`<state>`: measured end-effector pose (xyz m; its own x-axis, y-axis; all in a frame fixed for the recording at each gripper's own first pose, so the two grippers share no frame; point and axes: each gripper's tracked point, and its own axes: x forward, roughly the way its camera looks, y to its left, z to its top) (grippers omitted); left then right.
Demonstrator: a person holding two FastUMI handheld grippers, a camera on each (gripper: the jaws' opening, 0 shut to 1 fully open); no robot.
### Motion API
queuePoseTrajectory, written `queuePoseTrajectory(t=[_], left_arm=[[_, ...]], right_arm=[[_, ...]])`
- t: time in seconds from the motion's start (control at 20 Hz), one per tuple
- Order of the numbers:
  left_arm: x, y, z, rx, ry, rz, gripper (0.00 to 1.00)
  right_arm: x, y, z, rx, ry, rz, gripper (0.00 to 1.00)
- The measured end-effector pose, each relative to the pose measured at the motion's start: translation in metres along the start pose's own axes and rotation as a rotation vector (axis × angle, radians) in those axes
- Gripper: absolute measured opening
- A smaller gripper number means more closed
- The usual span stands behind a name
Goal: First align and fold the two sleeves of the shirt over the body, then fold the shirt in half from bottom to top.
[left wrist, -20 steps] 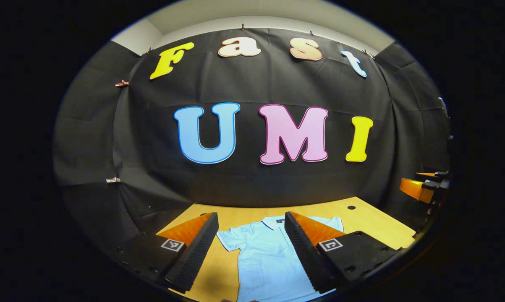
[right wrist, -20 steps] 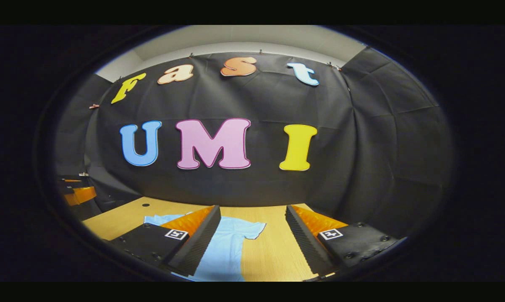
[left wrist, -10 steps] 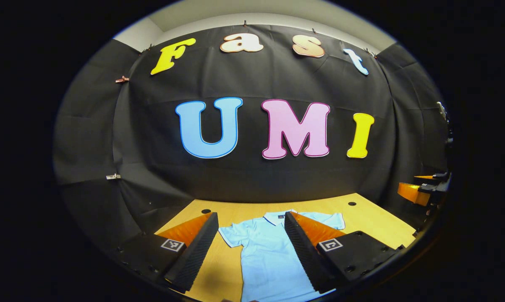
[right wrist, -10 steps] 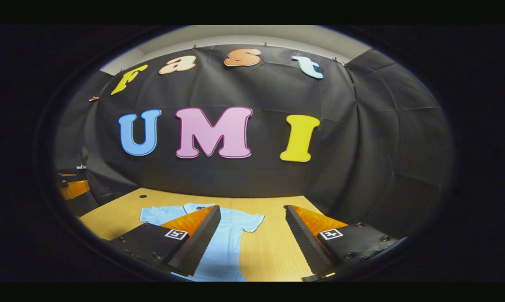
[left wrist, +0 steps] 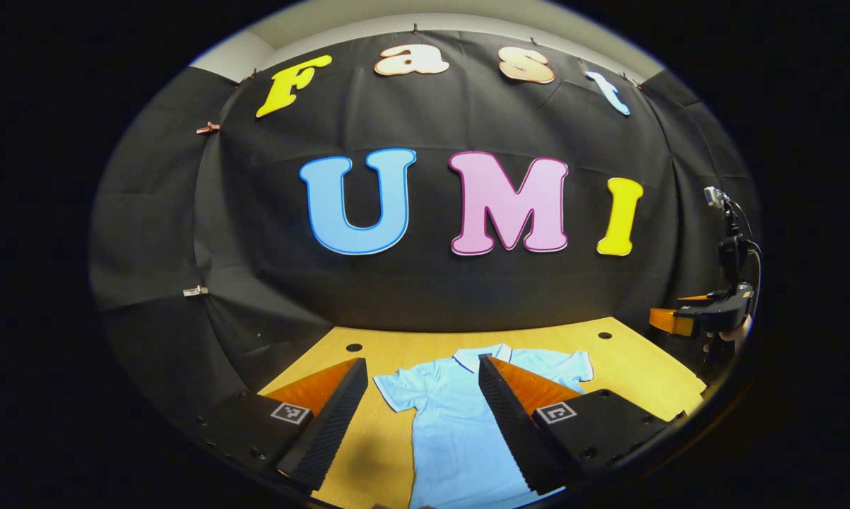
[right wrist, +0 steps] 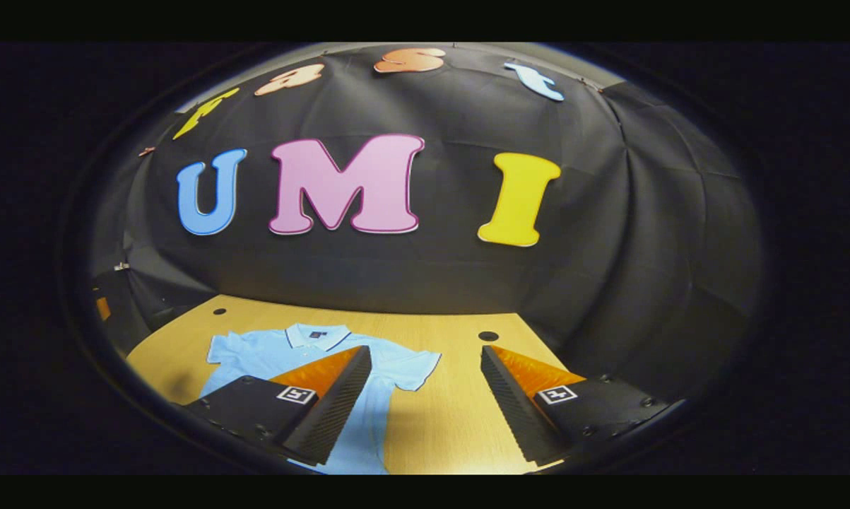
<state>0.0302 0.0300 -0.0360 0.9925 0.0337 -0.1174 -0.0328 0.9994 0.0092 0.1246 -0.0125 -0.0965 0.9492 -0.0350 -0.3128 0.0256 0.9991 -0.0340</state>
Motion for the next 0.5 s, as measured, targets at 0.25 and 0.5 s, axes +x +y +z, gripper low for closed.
queuePoseTrajectory(t=[0.25, 0.5], left_arm=[[0.031, 0.013, -0.008, -0.029, 0.051, 0.082, 1.0], [0.051, 0.028, -0.037, -0.047, 0.145, 0.15, 1.0]], right_arm=[[0.115, 0.002, -0.056, 0.018, 0.22, 0.034, 0.98], [0.224, -0.011, -0.113, -0.004, 0.362, -0.002, 0.98]])
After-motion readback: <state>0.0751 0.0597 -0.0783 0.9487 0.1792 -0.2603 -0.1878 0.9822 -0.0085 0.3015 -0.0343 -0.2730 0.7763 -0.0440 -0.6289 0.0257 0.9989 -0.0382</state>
